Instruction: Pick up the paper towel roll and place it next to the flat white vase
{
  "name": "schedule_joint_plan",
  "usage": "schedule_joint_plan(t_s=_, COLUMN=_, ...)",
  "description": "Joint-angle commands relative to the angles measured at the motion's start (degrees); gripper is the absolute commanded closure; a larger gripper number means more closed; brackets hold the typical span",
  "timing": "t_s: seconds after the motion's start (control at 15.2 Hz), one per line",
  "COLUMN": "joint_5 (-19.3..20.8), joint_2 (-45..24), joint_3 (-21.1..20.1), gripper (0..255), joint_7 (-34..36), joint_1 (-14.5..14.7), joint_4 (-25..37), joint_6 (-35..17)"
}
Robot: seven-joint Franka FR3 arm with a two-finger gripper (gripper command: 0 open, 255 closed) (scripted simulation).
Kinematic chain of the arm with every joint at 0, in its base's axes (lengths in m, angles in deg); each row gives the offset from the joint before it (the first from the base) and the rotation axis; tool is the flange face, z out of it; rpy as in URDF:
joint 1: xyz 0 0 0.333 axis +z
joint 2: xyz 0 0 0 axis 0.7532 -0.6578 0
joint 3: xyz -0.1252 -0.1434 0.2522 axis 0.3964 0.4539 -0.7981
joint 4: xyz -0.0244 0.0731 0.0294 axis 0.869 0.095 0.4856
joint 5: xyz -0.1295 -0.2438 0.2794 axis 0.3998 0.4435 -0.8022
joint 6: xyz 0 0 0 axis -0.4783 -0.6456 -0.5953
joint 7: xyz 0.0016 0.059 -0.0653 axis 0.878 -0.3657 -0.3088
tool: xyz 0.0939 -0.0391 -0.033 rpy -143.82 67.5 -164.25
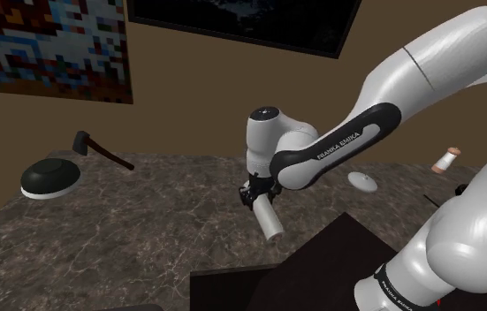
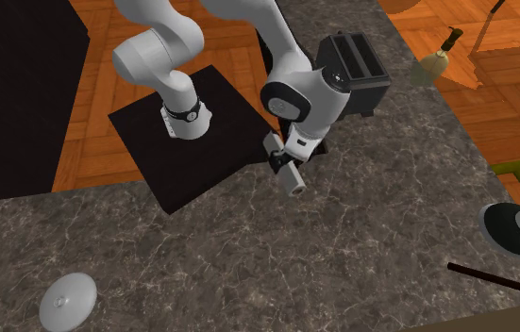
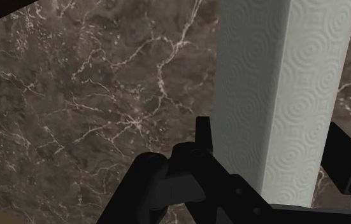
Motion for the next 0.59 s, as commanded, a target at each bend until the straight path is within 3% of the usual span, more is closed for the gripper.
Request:
schedule_joint_plan(t_s=0.0, joint_5=-1.3, joint_2=1.6, joint_3=-0.2, gripper=255, joint_7=-1.1, joint_1=0.0, joint_4=0.2, joint_6=1.6)
schedule_joint_plan(t_s=0.26, joint_5=-3.0, joint_2=4.0, joint_3=-0.2, gripper=255, joint_7=-2.7, joint_1=0.1, joint_4=0.7, joint_6=4.2)
schedule_joint_plan(t_s=0.53, joint_5=-3.8, joint_2=10.0, joint_3=2.6, gripper=255, joint_7=-8.3, joint_1=-2.1, joint_4=-6.2, joint_6=2.0)
